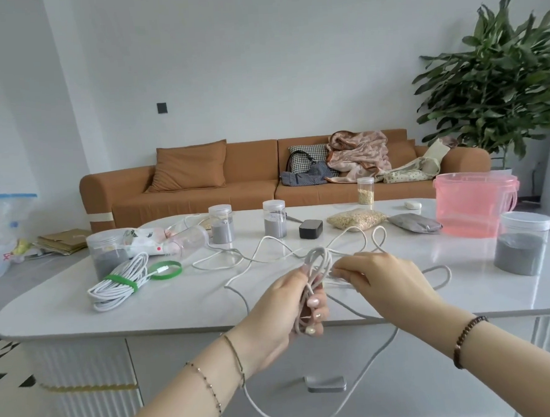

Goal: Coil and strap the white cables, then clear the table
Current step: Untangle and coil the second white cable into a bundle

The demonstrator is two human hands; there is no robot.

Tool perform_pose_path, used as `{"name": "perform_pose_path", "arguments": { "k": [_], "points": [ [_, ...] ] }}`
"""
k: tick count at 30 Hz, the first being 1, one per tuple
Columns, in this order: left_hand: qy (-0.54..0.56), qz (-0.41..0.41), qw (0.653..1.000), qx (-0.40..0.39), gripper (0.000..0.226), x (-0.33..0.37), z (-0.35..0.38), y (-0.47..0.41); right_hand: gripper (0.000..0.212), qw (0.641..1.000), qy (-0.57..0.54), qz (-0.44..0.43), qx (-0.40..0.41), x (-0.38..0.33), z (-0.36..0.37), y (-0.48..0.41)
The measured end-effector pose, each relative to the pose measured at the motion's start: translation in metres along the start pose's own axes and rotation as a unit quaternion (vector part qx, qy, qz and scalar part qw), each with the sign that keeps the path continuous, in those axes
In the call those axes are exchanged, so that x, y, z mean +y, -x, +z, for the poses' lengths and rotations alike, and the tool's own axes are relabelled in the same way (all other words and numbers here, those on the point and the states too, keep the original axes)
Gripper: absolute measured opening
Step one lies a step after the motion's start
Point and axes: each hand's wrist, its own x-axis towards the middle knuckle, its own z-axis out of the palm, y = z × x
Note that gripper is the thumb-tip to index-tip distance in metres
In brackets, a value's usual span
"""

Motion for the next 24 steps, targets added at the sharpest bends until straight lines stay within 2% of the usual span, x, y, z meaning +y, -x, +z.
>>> {"name": "perform_pose_path", "arguments": {
  "k": [2, 6, 8, 12, 15, 24],
  "points": [
    [-0.01, 0.029, 0.999, 0.038, 0.028, 0.001, -0.004, -0.003, 0.029, 1.0, 0.014, -0.003, 0.027, -0.001, 0.003, -0.001],
    [-0.186, 0.058, 0.978, 0.072, 0.034, -0.009, -0.011, -0.008, 0.028, 0.996, -0.024, 0.051, 0.069, -0.002, -0.001, -0.005],
    [-0.219, 0.053, 0.971, 0.077, 0.04, -0.017, -0.011, -0.011, 0.028, 0.993, -0.04, 0.068, 0.088, -0.001, -0.003, -0.006],
    [-0.165, 0.038, 0.981, 0.096, 0.045, -0.021, -0.01, -0.016, 0.026, 0.993, -0.05, 0.072, 0.077, -0.003, -0.001, -0.003],
    [-0.11, 0.032, 0.988, 0.099, 0.038, -0.023, -0.009, -0.017, 0.023, 0.996, -0.044, 0.061, 0.051, -0.008, 0.006, 0.002],
    [-0.101, 0.052, 0.982, 0.151, 0.035, -0.031, -0.003, -0.013, 0.02, 0.996, -0.084, -0.01, 0.001, -0.025, 0.022, 0.013]
  ]
}}
